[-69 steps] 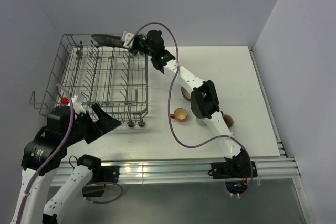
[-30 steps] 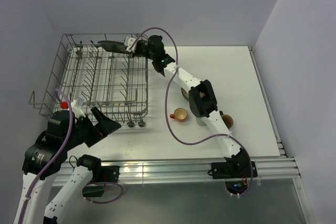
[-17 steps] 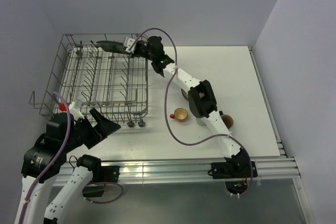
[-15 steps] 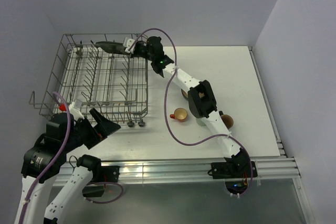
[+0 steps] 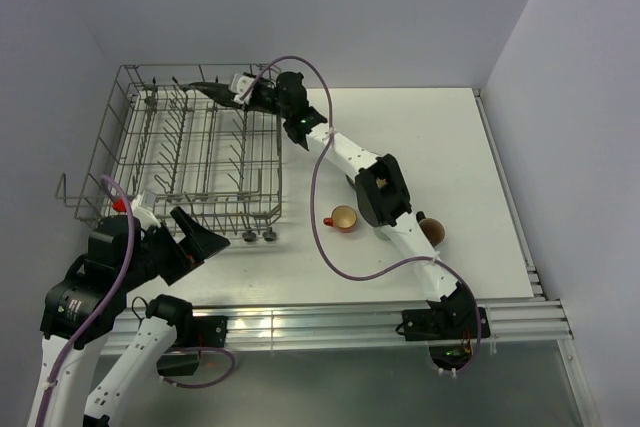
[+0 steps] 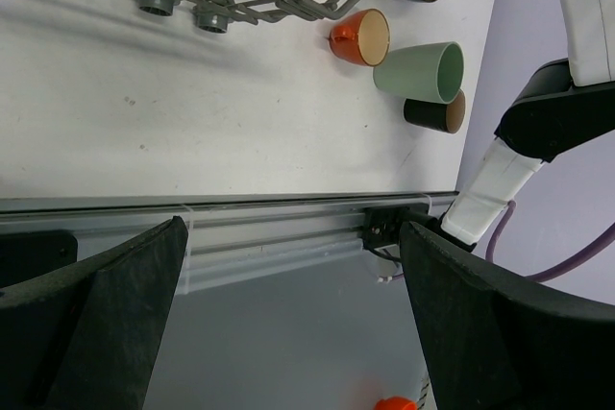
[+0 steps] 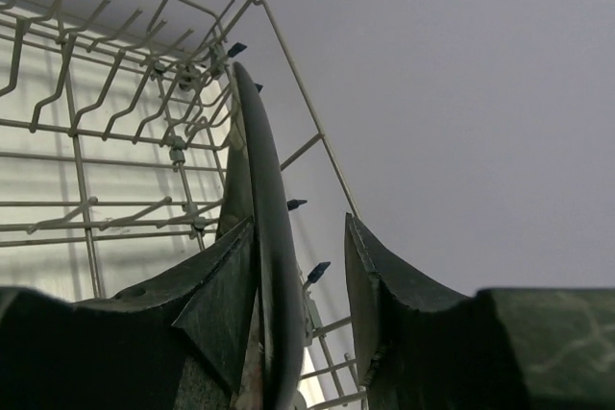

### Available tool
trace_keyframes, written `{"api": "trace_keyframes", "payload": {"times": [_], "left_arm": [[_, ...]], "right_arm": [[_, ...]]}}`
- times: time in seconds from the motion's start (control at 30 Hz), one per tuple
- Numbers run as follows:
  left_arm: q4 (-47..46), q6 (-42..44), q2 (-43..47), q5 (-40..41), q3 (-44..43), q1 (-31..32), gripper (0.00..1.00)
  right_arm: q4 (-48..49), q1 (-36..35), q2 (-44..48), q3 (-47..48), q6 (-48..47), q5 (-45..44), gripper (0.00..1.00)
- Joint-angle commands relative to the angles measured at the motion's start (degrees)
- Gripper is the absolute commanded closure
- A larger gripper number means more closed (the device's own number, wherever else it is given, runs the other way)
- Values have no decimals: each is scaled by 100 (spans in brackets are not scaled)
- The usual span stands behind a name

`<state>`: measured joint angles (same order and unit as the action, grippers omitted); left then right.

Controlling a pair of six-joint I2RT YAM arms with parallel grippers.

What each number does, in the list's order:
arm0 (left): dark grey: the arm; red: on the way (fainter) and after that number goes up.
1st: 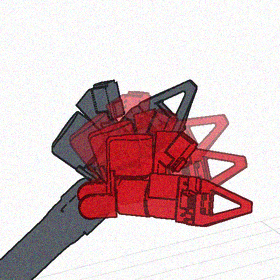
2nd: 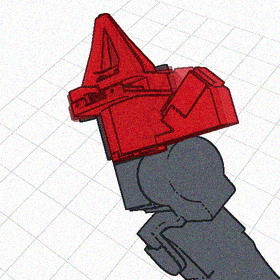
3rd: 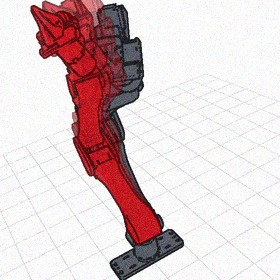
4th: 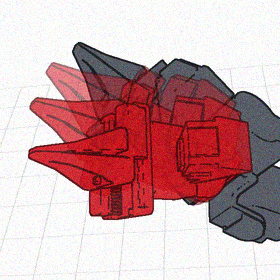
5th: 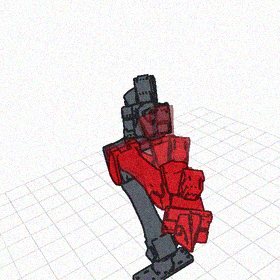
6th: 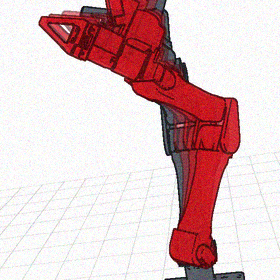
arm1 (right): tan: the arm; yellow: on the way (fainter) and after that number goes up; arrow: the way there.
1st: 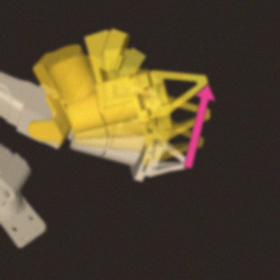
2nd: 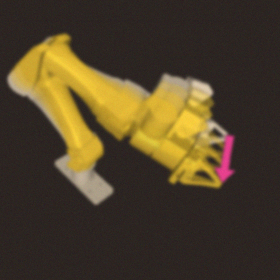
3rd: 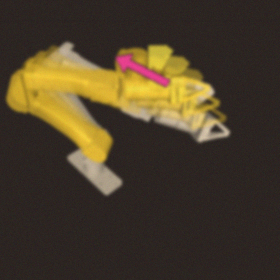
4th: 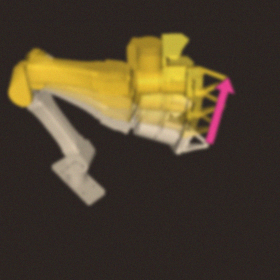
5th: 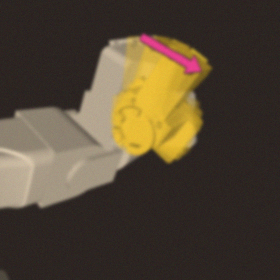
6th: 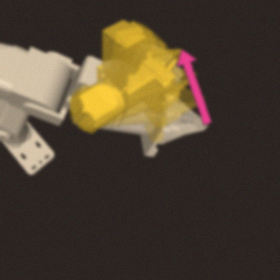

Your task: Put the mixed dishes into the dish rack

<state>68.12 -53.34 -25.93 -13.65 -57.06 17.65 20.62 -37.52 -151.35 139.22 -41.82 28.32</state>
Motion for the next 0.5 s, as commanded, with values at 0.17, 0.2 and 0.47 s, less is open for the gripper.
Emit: {"api": "trace_keyframes", "payload": {"times": [0.17, 0.2, 0.47], "left_arm": [[-18, 8, 36, 38, -148, -7, 1], [-18, 8, 36, 47, -148, -7, 1], [-79, -10, 71, 47, -113, -7, 1]], "right_arm": [[311, -28, 158, -17, -142, -142, 54], [302, -28, 167, -35, -159, -142, 54], [-22, -124, 272, 9, -273, -107, 55]]}}
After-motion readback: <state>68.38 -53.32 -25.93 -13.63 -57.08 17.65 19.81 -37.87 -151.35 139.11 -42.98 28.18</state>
